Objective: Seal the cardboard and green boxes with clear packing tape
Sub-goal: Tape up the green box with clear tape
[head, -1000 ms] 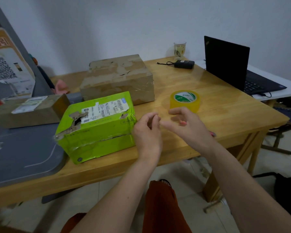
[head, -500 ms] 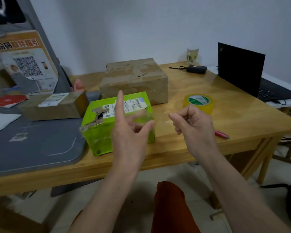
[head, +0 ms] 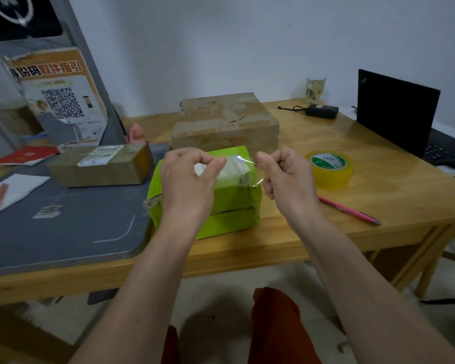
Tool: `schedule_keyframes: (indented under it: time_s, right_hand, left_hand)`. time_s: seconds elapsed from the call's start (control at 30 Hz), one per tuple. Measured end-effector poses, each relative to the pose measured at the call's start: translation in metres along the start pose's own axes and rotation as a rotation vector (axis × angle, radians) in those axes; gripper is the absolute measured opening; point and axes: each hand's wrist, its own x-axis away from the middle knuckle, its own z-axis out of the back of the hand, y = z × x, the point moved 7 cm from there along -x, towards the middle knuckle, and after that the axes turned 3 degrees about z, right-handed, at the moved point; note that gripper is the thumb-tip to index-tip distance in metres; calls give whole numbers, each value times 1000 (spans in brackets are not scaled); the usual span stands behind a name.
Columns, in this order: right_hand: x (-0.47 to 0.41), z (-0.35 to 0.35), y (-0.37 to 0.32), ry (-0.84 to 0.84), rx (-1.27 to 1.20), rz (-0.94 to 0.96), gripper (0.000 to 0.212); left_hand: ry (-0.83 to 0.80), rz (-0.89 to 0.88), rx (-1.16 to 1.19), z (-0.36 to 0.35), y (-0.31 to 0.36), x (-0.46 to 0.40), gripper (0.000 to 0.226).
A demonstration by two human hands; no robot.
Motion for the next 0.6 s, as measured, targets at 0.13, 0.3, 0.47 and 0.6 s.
schedule_keyframes:
  time_s: [0.13, 0.3, 0.47, 0.6]
  right_hand:
    - [-17, 1, 13, 36, 144, -21, 30]
    - [-27, -2, 25, -4, 366, -77, 33]
    - [-30, -1, 25, -19, 521, -76, 29]
    - [-28, -3, 29, -31, 611, -58, 30]
  left_hand:
    - [-72, 10, -115, -16, 0, -10, 23]
    - [-36, -66, -494, -28, 1, -14, 24]
    - [9, -191, -688, -35, 4, -15, 27]
    - [-8, -196, -782, -40, 0, -17, 29]
